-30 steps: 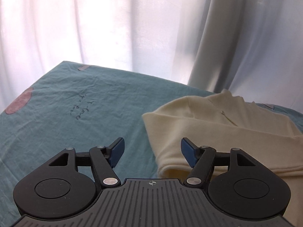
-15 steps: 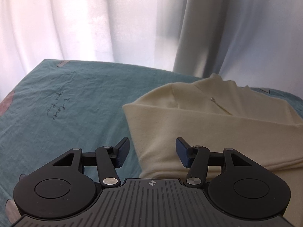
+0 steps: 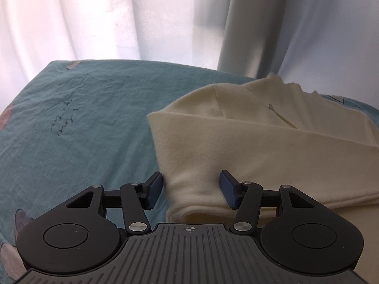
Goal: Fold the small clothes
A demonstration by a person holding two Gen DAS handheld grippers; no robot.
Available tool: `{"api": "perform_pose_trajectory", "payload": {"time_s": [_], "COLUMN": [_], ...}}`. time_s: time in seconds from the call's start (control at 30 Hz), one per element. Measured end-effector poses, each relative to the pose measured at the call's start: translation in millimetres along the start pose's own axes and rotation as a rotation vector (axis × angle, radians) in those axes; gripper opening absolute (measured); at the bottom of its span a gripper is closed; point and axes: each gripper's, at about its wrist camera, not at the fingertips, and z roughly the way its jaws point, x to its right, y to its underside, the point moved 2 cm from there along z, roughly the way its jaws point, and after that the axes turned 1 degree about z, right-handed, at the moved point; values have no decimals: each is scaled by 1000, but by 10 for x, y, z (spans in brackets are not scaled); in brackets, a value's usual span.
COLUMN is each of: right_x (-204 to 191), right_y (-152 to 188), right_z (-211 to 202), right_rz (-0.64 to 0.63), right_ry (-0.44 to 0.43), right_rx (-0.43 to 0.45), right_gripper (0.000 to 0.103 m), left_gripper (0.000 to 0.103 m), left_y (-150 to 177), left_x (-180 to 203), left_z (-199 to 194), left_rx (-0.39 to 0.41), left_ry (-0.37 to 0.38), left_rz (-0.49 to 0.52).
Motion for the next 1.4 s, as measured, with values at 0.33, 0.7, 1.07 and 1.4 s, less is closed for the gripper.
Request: {"api": "perform_pose_trajectory", "payload": {"time_s": [0.33,0.7,1.07,1.4], "right_x": [-93,-95,-15,247], "right_y": [265,275,559,1677], "right_z": [194,196,-456,-1624], "right_rz": [-120,-103,-25,41], "right_ry": [37,35,-166,-280], "right_rx": [8,10,-132,-347], "right_gripper": [20,22,29,39], "left_gripper": [63,70,73,77], "left_y": [16,45,608,1640], "left_x": [1,67,-88,-352], "left_z": [6,-28,-665,-1483], "left_rx": [9,20,-62,-216], "left_ry": [-16,-69,1,73], "left_rz": [3,50,72,58]}}
